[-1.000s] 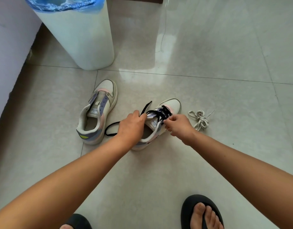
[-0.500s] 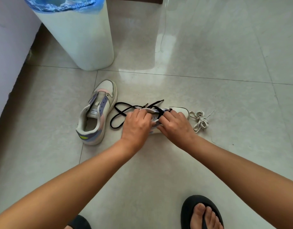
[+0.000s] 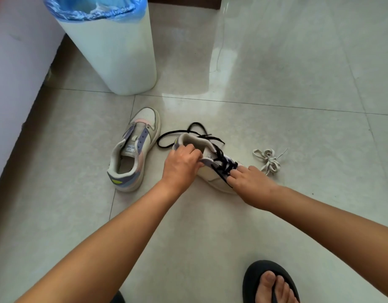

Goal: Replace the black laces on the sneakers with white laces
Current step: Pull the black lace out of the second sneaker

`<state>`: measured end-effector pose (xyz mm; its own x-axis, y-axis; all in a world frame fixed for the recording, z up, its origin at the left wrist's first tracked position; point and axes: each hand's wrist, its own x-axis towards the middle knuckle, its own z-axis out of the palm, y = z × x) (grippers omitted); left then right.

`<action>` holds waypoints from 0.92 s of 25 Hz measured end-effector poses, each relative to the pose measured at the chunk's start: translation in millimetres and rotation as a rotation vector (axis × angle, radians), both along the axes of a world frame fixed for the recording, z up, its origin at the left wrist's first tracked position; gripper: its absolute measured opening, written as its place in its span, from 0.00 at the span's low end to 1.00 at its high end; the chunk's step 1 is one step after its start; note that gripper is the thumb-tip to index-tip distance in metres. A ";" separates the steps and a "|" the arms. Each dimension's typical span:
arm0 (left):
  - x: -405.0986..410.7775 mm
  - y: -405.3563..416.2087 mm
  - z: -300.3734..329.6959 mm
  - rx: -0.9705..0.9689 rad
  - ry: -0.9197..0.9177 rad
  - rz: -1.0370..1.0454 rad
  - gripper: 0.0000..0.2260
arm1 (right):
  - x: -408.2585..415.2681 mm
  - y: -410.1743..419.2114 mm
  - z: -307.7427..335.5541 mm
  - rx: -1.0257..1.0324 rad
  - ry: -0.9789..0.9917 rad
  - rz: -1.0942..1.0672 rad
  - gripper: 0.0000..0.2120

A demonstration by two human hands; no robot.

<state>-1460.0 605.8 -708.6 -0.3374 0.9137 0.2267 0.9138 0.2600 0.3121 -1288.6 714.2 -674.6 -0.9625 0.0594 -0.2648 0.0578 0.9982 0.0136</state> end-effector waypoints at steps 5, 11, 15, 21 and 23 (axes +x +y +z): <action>2.7 -1.8 -7.5 0.030 -0.261 -0.027 0.08 | -46.0 -22.4 6.2 -0.008 0.030 -0.492 0.11; 4.5 1.8 1.6 -0.061 -0.239 0.026 0.08 | -28.7 -27.7 15.2 -0.044 -0.363 -0.201 0.11; 3.5 -0.3 0.9 -0.031 -0.245 0.023 0.08 | -15.9 -36.6 14.6 -0.128 -0.380 -0.373 0.15; 5.4 -0.4 2.7 -0.035 -0.286 0.031 0.08 | -61.3 -24.2 11.6 -0.089 -0.164 -0.601 0.13; 7.9 1.3 5.6 -0.059 -0.277 0.052 0.08 | -49.1 -23.8 21.2 -0.114 -0.338 -0.429 0.12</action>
